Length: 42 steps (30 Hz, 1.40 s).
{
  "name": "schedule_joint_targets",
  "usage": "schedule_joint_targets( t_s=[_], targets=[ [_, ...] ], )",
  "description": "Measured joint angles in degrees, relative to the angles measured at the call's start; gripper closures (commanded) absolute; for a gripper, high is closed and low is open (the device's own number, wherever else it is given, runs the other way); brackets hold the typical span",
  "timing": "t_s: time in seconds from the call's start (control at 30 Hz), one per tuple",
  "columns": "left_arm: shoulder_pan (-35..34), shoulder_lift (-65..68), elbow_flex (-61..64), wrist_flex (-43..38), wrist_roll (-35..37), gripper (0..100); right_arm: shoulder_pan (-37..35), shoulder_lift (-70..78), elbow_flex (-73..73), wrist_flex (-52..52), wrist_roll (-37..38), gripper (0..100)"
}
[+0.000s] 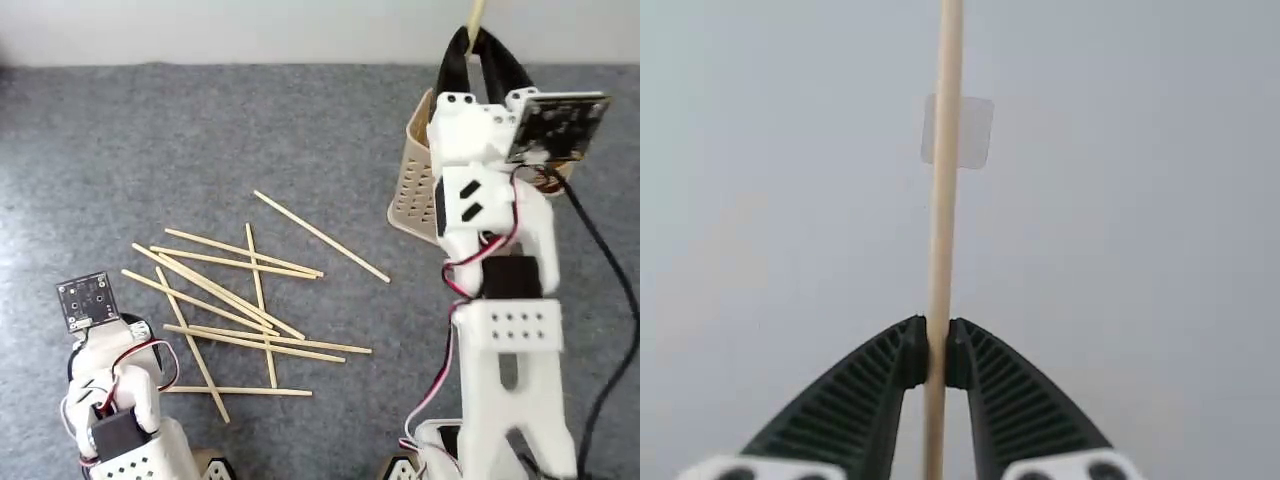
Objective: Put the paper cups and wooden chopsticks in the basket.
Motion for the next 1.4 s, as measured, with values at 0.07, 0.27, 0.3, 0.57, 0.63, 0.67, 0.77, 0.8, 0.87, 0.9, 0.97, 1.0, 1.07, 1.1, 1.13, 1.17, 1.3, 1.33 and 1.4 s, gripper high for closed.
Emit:
schedule_joint_targets(
  t_s=[0.07, 0.27, 0.3, 0.57, 0.63, 0.67, 0.77, 0.8, 0.87, 0.9, 0.97, 1.0, 1.07, 1.1, 1.13, 1.17, 1.3, 1.33, 1.4],
  targets=[
    [0.0, 0.0, 0.0, 0.0, 0.0, 96, 0.0, 4.3, 0.0, -4.9, 0.5, 99.1],
    [0.0, 0.0, 0.0, 0.0, 0.0, 96, 1.7, 19.7, -1.3, -18.5, 1.0, 99.1],
    [0.0, 0.0, 0.0, 0.0, 0.0, 96, 1.7, 21.8, -1.6, -19.7, 1.0, 98.7],
    [0.0, 0.0, 0.0, 0.0, 0.0, 96, 3.4, 29.1, -1.8, -21.3, 1.1, 78.4],
    [0.0, 0.0, 0.0, 0.0, 0.0, 96, 3.4, 29.1, -1.8, -21.3, 1.1, 76.0],
    [0.0, 0.0, 0.0, 0.0, 0.0, 96, 3.4, 29.1, -1.8, -21.3, 1.1, 76.8],
    [0.0, 0.0, 0.0, 0.0, 0.0, 96, 3.4, 26.5, -0.2, -21.3, 1.0, 80.9],
    [0.0, 0.0, 0.0, 0.0, 0.0, 96, 3.4, 25.0, 0.8, -21.3, 1.0, 82.1],
    [0.0, 0.0, 0.0, 0.0, 0.0, 96, 3.4, 21.5, 2.5, -21.0, 1.0, 84.0],
    [0.0, 0.0, 0.0, 0.0, 0.0, 96, 3.5, 19.6, 3.3, -19.9, 1.0, 84.6],
    [0.0, 0.0, 0.0, 0.0, 0.0, 96, 3.1, 15.3, 3.9, -16.4, 0.8, 85.2],
    [0.0, 0.0, 0.0, 0.0, 0.0, 96, 2.5, 12.7, 4.0, -14.0, -0.4, 85.1],
    [0.0, 0.0, 0.0, 0.0, 0.0, 96, 1.7, 7.4, 4.0, -7.8, -3.8, 85.2],
    [0.0, 0.0, 0.0, 0.0, 0.0, 96, 1.5, 4.5, 4.0, -4.5, -5.5, 85.2],
    [0.0, 0.0, 0.0, 0.0, 0.0, 96, 1.1, 1.6, 4.0, -1.1, -6.8, 85.2],
    [0.0, 0.0, 0.0, 0.0, 0.0, 96, 0.4, -1.2, 4.0, 2.0, -7.6, 85.2],
    [0.0, 0.0, 0.0, 0.0, 0.0, 96, -4.5, -13.0, 4.0, 17.1, -8.4, 85.2],
    [0.0, 0.0, 0.0, 0.0, 0.0, 96, -5.5, -15.6, 4.0, 21.5, -8.4, 85.2],
    [0.0, 0.0, 0.0, 0.0, 0.0, 96, -7.9, -19.7, 4.0, 30.5, -8.5, 85.2]
  ],
)
